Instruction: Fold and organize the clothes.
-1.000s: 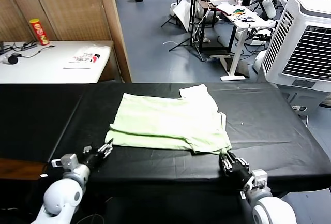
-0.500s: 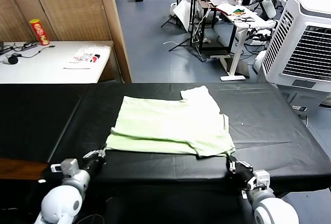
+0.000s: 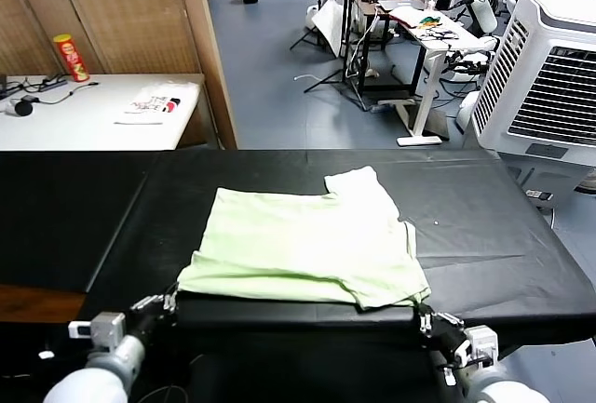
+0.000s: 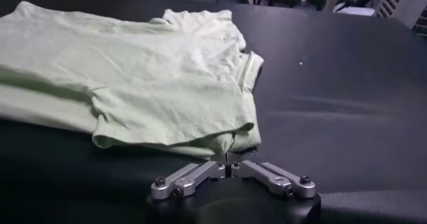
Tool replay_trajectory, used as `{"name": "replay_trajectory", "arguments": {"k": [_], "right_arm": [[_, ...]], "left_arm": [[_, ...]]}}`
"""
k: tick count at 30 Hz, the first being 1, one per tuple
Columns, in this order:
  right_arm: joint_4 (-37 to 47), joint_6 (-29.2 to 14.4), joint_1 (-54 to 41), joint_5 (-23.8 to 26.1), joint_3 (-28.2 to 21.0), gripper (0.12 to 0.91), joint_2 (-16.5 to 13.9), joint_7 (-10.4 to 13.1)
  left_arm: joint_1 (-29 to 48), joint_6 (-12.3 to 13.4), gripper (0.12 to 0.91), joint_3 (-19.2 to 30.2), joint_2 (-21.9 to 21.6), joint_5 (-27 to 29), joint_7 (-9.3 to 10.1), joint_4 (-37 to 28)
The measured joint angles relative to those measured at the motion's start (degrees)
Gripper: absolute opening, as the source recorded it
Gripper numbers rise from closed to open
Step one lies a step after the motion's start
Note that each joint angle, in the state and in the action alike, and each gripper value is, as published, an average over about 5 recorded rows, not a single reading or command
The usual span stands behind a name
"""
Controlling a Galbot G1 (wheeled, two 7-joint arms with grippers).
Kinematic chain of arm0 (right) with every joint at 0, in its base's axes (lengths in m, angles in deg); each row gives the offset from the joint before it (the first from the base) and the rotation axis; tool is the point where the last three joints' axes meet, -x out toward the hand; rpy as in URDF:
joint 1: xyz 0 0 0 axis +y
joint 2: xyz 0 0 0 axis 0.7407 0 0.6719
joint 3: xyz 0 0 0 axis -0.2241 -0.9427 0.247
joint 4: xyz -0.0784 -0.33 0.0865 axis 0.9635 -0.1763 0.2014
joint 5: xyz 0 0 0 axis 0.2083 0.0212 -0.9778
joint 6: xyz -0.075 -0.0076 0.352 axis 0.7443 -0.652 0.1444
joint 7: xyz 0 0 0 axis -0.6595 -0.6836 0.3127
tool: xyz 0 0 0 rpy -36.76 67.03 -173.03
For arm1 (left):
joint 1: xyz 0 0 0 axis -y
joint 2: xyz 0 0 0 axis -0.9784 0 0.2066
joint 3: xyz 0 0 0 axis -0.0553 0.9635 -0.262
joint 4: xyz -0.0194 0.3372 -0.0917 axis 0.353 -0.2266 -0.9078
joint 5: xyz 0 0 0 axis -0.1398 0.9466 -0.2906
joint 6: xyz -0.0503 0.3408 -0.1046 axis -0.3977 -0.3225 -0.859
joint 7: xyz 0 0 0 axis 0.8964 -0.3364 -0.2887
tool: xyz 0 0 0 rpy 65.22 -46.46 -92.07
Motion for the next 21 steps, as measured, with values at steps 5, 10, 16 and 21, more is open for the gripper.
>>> {"name": "replay_trajectory", "arguments": {"k": [5,10,16,21], "right_arm": [[-2.75,1.65,1.76,-0.07,0.97,0.581,-0.23,0.97],[-6.23,1.93,2.63,-1.89,2.02,0.779,-0.63,1.23],[-5.40,0.18,-4.54,-6.40,1.43,0.797,-3.04,3.13],[1.76,-1.19,-16.90,-8.24,-1.58,0.798,-4.97,5.11]], "left_arm": [[-1.81,-1.66,0.297,-0.62,0.18,-0.73,0.37,1.94],[-2.97,-3.54,0.582,-1.30,-0.02,-1.58,1.79,4.20],[-1.62,-1.19,0.788,-1.42,-0.70,-2.28,2.79,6.46],[5.34,-0.12,0.798,0.38,-2.40,-4.26,3.35,3.78]]}}
